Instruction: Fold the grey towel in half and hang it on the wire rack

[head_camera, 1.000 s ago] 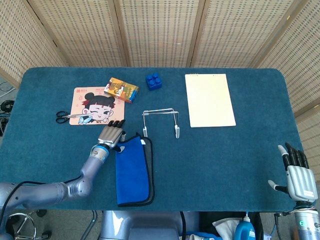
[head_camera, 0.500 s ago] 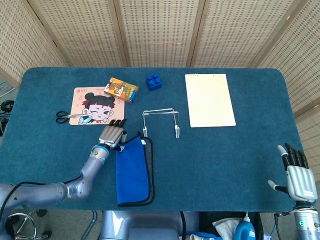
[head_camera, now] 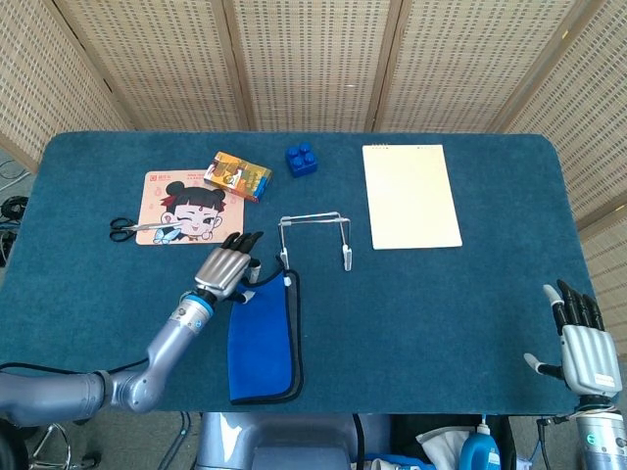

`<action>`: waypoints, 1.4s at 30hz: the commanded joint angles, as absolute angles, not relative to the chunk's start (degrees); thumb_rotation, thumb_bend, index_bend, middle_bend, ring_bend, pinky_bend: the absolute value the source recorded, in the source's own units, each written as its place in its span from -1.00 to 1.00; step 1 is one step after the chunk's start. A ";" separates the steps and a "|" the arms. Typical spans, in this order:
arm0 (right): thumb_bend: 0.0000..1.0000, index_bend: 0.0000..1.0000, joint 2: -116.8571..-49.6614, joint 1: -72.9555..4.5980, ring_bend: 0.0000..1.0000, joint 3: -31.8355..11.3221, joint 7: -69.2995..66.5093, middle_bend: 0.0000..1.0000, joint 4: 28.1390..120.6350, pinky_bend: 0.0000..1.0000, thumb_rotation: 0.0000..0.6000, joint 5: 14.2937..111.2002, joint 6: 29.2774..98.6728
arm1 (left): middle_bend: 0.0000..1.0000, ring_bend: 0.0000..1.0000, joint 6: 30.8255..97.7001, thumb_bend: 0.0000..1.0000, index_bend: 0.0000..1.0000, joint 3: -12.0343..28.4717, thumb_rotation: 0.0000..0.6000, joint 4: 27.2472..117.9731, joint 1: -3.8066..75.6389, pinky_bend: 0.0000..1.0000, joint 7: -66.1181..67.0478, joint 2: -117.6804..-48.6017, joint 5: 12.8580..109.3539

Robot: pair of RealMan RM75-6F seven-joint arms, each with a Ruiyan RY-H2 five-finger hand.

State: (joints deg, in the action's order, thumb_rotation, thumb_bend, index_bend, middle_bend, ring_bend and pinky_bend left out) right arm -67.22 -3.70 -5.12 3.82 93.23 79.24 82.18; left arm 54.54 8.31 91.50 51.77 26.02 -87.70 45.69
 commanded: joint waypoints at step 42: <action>-1.00 -1.00 -66.26 -3.88 -1.00 -5.85 -0.98 -1.00 91.72 -1.00 1.00 77.36 80.32 | -1.00 -1.00 73.47 0.33 0.76 34.92 1.00 109.80 66.82 -1.00 35.26 -88.79 19.34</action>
State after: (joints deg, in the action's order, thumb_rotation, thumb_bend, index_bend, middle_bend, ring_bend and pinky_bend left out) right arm -66.30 -3.88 -5.72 -0.66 91.92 77.68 80.48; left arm 71.70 32.23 110.87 64.51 33.72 -88.01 22.40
